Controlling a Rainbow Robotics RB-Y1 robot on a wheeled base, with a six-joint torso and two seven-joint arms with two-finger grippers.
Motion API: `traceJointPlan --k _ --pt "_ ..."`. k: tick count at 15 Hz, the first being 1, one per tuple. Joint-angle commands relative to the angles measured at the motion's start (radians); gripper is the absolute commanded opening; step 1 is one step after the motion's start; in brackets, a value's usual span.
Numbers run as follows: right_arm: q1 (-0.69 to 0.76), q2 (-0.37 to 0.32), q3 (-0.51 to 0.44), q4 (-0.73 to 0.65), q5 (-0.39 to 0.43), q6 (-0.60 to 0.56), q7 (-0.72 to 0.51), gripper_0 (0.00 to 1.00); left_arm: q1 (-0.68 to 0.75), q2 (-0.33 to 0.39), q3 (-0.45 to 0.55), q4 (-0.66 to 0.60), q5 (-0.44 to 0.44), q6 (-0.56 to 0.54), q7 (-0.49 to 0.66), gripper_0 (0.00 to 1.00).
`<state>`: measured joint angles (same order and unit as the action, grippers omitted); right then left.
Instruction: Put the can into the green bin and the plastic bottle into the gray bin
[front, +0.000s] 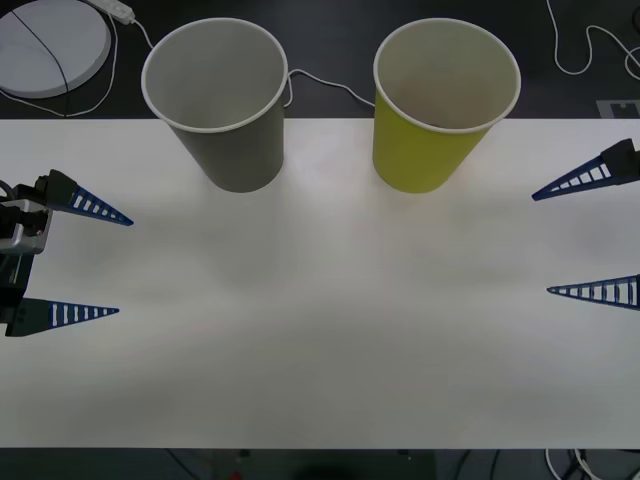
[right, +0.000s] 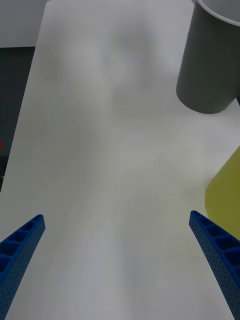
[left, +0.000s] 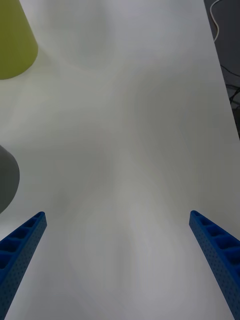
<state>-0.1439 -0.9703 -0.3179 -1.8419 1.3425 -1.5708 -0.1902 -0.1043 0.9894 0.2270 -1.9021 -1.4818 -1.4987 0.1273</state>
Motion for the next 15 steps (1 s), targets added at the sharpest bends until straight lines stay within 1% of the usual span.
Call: traceJointPlan --k 1,2,4,7,10,13,15 --pt "0.063 0.028 -0.023 -0.016 0.018 0.0 0.055 1.0 0.0 0.0 0.0 0.0 0.0 0.0 0.0 1.0" --pt "0.087 0.041 -0.03 -0.039 0.037 0.0 0.057 1.0 0.0 0.0 0.0 0.0 0.0 0.0 0.0 1.0" --pt "0.142 0.088 -0.067 -0.115 0.101 0.0 0.058 1.0 0.0 0.0 0.0 0.0 0.0 0.0 0.0 1.0" --pt "0.19 0.154 -0.081 -0.198 0.176 0.0 0.051 1.0 0.0 0.0 0.0 0.0 0.0 0.0 0.0 1.0" --pt "0.222 0.203 -0.086 -0.237 0.218 0.0 0.057 1.0 0.0 0.0 0.0 0.0 0.0 0.0 0.0 1.0" --pt "0.234 0.245 -0.095 -0.255 0.228 0.0 0.058 1.0 0.0 0.0 0.0 0.0 0.0 0.0 0.0 1.0" --pt "0.234 0.252 -0.099 -0.255 0.242 0.003 0.058 1.0 0.0 0.0 0.0 0.0 0.0 0.0 0.0 1.0"
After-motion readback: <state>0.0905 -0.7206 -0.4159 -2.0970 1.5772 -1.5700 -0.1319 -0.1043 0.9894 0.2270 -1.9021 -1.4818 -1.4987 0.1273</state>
